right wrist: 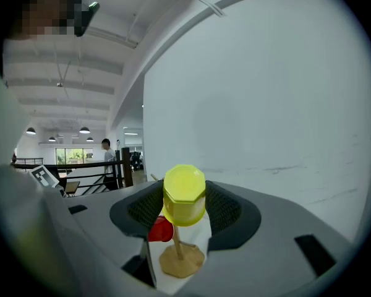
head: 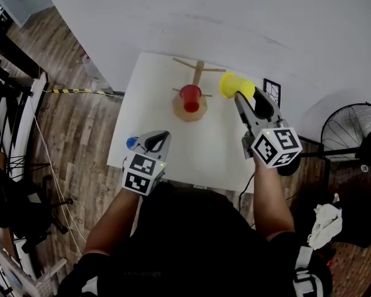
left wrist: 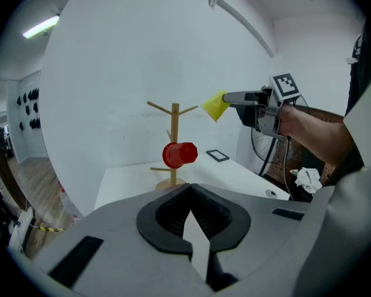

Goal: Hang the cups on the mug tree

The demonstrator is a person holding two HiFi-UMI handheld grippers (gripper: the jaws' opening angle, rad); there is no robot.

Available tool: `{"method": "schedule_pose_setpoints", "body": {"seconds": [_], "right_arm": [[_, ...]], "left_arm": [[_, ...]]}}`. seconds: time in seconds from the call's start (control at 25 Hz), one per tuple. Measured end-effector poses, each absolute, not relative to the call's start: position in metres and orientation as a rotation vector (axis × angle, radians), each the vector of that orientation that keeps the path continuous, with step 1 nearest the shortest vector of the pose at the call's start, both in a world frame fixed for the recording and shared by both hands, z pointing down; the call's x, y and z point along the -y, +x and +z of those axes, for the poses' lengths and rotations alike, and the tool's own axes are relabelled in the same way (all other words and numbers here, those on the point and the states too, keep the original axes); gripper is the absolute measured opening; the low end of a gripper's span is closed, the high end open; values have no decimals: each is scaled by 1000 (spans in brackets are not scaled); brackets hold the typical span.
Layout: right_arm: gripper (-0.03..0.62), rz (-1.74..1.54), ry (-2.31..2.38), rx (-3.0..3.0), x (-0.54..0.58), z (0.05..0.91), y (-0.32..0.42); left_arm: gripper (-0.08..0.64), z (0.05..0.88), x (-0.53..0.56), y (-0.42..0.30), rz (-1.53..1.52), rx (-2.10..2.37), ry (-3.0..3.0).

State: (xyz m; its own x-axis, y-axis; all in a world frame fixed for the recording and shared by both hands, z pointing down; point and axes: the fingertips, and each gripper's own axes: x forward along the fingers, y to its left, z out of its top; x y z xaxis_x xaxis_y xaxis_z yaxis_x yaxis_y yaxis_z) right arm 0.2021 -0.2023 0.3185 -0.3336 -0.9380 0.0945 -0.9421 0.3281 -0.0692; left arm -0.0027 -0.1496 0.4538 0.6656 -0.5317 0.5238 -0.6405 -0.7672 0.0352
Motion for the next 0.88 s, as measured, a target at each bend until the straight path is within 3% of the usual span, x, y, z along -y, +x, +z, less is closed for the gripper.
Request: {"method": "schedule_pose_setpoints", "body": {"seconds": [0.88], "right_arm": [[210,284,1741,2588,250,326,179]], "left_arm": [[14,453,137,-23,712,970,2635]]}}
